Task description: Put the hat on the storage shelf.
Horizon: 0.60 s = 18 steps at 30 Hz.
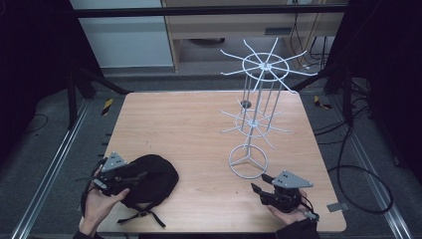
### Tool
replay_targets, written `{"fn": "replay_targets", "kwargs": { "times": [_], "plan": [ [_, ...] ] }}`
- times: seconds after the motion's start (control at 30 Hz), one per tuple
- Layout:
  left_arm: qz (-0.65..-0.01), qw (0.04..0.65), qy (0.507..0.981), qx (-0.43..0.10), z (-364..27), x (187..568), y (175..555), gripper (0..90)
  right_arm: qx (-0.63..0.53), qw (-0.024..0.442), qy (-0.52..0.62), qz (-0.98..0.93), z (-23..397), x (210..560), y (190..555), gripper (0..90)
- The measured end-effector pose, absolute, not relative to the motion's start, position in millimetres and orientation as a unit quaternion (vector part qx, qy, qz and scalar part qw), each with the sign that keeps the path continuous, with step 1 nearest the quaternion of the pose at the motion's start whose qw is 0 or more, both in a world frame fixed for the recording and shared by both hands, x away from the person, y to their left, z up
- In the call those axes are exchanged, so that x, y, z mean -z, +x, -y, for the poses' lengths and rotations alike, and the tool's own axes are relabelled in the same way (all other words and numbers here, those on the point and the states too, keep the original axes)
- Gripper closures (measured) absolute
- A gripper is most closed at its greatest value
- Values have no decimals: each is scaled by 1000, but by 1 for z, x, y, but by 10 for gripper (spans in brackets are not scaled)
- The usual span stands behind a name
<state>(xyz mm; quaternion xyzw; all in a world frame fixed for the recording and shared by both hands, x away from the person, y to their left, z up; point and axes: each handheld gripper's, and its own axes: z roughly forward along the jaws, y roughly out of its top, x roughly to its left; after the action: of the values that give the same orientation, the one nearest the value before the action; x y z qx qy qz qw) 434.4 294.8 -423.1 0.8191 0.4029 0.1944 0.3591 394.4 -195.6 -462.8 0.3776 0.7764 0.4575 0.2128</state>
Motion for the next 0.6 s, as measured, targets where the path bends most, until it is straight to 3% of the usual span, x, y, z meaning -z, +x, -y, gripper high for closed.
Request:
{"fn": "replay_targets", "kwargs": {
  "times": [0.2,0.3,0.33,0.37,0.47,0.6],
  "plan": [
    [-404,338,831,-178,-293,434,441,453,-445,211,390,-778,202,468,399,488],
    [-406,333,833,-173,-293,435,442,513,-441,210,394,-779,205,470,401,487],
    [-405,332,835,-169,-293,435,443,590,-439,210,397,-779,206,471,403,487],
    [-408,333,834,-165,-294,435,444,590,-439,210,397,-779,206,471,403,487],
    [-417,337,828,-162,-295,434,444,727,-437,210,402,-777,209,472,404,487],
    [-416,348,822,-172,-297,429,441,779,-436,212,404,-776,212,473,406,488]
  ]
}}
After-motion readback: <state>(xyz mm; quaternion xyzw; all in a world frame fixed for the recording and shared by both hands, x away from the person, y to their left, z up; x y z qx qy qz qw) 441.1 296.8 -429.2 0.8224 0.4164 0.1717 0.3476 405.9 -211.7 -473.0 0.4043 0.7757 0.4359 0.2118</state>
